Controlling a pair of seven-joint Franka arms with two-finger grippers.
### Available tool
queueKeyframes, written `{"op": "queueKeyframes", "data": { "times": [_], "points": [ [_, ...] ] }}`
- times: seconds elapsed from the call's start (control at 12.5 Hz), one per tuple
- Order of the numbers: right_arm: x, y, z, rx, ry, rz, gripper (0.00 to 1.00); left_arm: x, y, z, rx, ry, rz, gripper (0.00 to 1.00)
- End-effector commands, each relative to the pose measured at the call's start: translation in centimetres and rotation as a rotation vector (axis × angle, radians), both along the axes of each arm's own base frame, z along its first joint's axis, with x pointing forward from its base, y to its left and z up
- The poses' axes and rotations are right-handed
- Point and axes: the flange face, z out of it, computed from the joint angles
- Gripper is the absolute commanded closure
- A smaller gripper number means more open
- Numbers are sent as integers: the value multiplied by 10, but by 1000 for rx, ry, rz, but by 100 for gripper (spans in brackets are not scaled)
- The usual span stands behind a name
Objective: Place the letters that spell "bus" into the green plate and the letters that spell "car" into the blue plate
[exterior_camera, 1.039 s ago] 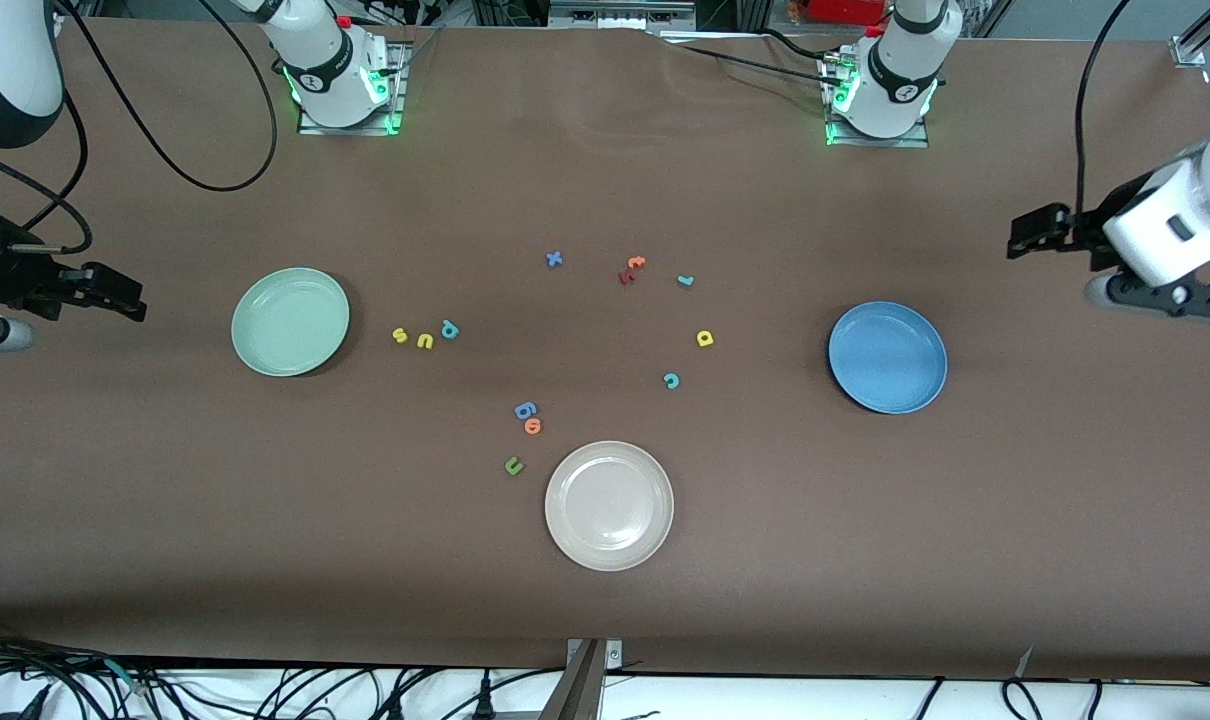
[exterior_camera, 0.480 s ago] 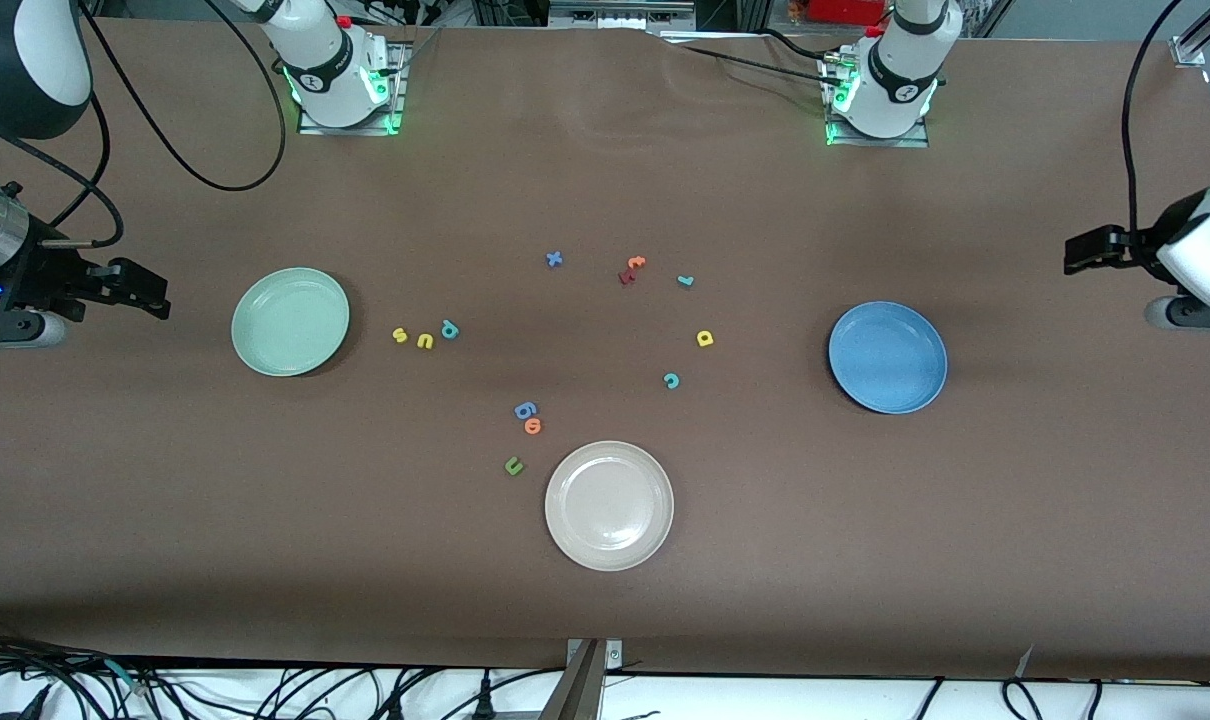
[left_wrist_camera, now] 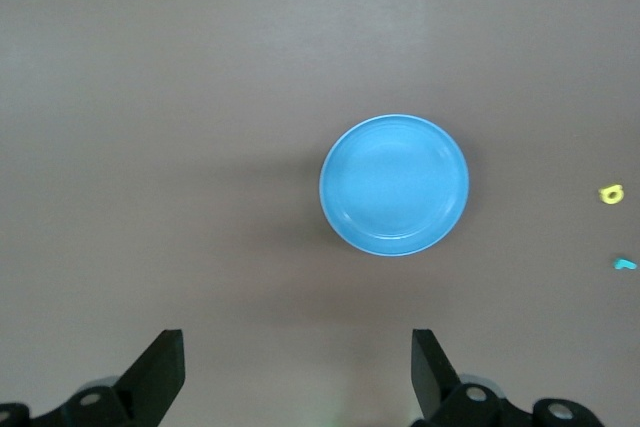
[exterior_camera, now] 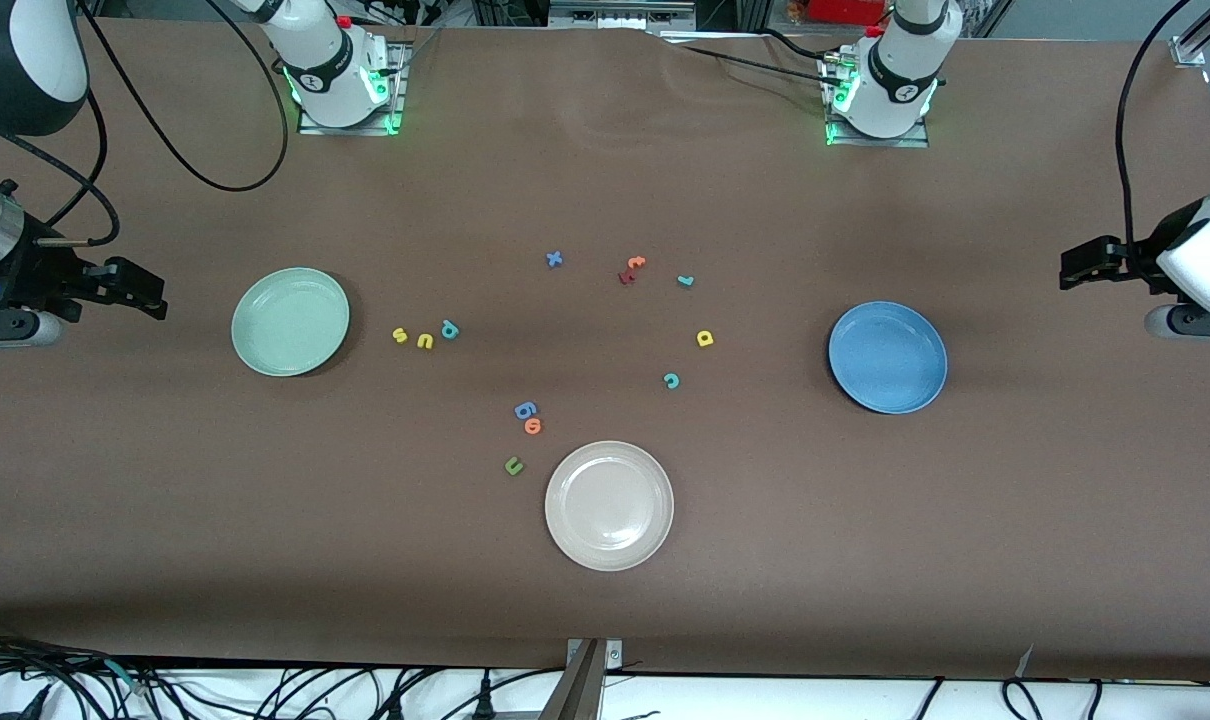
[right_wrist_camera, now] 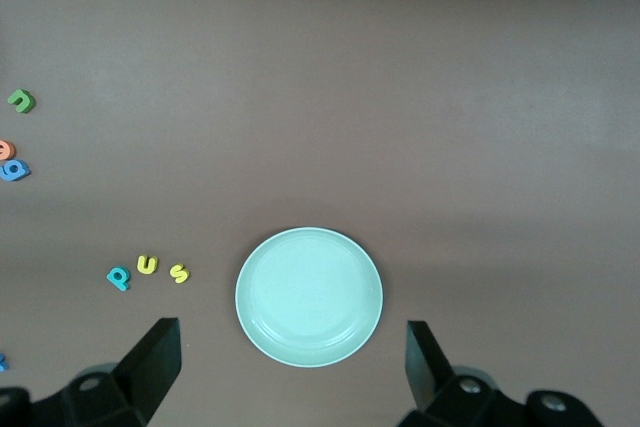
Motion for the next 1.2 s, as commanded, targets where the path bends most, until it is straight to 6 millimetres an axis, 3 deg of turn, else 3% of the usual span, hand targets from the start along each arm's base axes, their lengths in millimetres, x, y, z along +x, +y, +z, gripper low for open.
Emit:
{"op": "queueKeyframes", "data": {
  "times": [0.0, 0.32, 0.72, 0.88, 1.12],
  "points": [
    [-1, 4, 6, 11, 1, 5, 1, 5, -2, 7, -18, -30, -3, 0],
    [-3, 7, 5, 9, 5, 8, 1, 7, 5, -4, -20, -16, 3, 0],
    [-3, 10, 4, 6, 7, 15, 1, 2, 0, 6, -22, -22, -7, 0],
    [-3, 10, 4, 6, 7, 15, 1, 0, -17, 10, -28, -23, -29, 0],
    [-3, 10, 4, 6, 7, 13, 1, -2, -22, 10, -29, -12, -42, 0]
  ]
}}
